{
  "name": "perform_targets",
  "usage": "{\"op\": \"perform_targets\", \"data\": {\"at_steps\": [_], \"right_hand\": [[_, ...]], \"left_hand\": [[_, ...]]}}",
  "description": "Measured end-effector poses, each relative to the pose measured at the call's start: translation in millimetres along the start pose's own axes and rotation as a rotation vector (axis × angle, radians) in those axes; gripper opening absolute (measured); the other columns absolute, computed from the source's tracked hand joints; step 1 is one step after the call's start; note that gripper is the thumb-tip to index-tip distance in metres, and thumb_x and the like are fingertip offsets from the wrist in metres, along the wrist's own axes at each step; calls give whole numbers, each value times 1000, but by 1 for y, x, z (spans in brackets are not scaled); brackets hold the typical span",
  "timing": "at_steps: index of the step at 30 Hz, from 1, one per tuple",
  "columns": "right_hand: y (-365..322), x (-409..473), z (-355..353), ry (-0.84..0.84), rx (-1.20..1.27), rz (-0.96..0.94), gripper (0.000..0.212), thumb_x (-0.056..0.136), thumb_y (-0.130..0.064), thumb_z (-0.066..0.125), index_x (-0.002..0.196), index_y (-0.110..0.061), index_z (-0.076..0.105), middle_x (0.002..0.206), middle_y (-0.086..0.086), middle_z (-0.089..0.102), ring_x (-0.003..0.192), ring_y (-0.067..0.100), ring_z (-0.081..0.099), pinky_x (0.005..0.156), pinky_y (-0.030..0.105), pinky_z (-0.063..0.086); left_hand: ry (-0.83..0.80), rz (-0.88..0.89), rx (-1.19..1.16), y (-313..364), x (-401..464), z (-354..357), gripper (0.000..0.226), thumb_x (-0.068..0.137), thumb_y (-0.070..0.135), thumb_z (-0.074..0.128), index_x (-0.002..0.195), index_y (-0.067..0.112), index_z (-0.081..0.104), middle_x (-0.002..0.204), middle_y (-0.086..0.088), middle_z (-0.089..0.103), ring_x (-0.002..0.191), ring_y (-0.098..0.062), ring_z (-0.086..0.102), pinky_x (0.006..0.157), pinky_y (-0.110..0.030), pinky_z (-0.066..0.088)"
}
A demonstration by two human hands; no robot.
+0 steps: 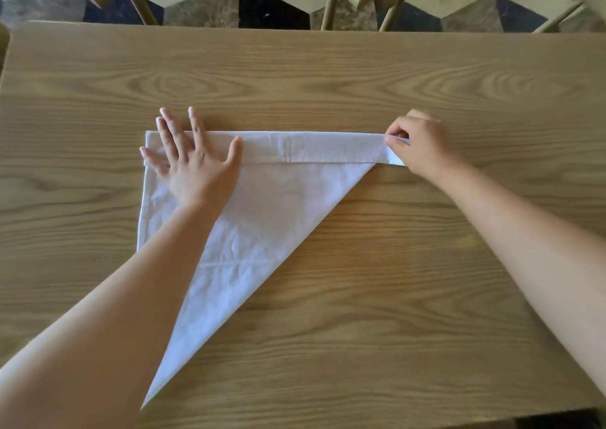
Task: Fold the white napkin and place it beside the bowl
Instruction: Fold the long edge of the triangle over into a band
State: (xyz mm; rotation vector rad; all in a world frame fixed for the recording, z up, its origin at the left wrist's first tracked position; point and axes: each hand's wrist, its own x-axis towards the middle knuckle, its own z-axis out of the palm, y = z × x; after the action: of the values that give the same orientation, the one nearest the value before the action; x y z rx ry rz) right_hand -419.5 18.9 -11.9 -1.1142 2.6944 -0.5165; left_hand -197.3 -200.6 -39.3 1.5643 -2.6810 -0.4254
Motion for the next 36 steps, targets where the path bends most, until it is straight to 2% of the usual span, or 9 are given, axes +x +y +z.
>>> {"op": "perform_targets", "data": {"at_steps": [5,10,14,17,21,23,28,33,36], "right_hand": [[8,-33,-18,-193,116,61,10,88,-12,56,86,-6,63,81,4,55,77,19,47,67,26,31],[25,-95,-11,-211,239,137,8,87,-16,59,82,-11,63,78,2,59,74,19,50,64,29,36],[34,-142,-12,-181,295,192,3,79,-29,61,81,-30,59,64,-10,57,63,14,52,65,32,40],[38,-181,-18,-169,327,221,15,80,-27,64,85,-36,54,58,-8,58,56,5,49,59,23,37],[38,-228,-23,-165,353,238,19,84,-10,65,87,-19,49,57,10,60,59,19,48,55,12,34],[39,-243,-22,-152,368,245,19,85,-9,64,85,-17,47,57,13,59,59,19,48,54,13,34],[42,-253,-25,-191,373,194,5,82,-27,51,79,-29,47,66,-1,55,68,12,50,58,11,36],[43,-249,-39,-346,347,196,25,87,-6,55,81,-30,54,75,-9,59,76,3,53,65,9,39],[42,-248,-51,-421,306,213,33,84,-6,57,80,-39,59,80,-13,66,77,4,58,68,15,44]], "left_hand": [[5,176,65,-6,-8,0,83,84,70,28,150,27,3,158,-9,-9,145,-17,-9,115,-52,-7],[-12,326,74,-6,-30,6,83,83,69,33,150,29,5,159,-8,-5,145,-17,-6,115,-52,-5],[-34,420,92,-2,-49,7,87,78,73,29,150,29,6,159,-10,-2,145,-18,-3,114,-54,-2],[-61,491,116,5,-64,10,91,74,76,26,150,28,7,159,-10,-1,145,-19,-2,114,-53,-1],[-75,572,132,15,-85,14,93,73,77,24,150,27,8,159,-10,0,146,-19,-1,115,-53,1],[-74,589,142,18,-94,16,93,73,77,23,150,27,8,159,-9,0,146,-19,-1,115,-53,1],[-82,590,145,21,-102,17,92,74,76,24,150,26,8,159,-9,-1,145,-18,-3,115,-52,-1],[-39,486,101,19,-119,20,78,84,64,22,150,25,7,159,-7,-5,145,-17,-7,114,-50,-5],[-60,386,81,14,-139,21,68,91,57,26,150,28,6,159,-6,-7,145,-17,-8,115,-50,-5]]}}
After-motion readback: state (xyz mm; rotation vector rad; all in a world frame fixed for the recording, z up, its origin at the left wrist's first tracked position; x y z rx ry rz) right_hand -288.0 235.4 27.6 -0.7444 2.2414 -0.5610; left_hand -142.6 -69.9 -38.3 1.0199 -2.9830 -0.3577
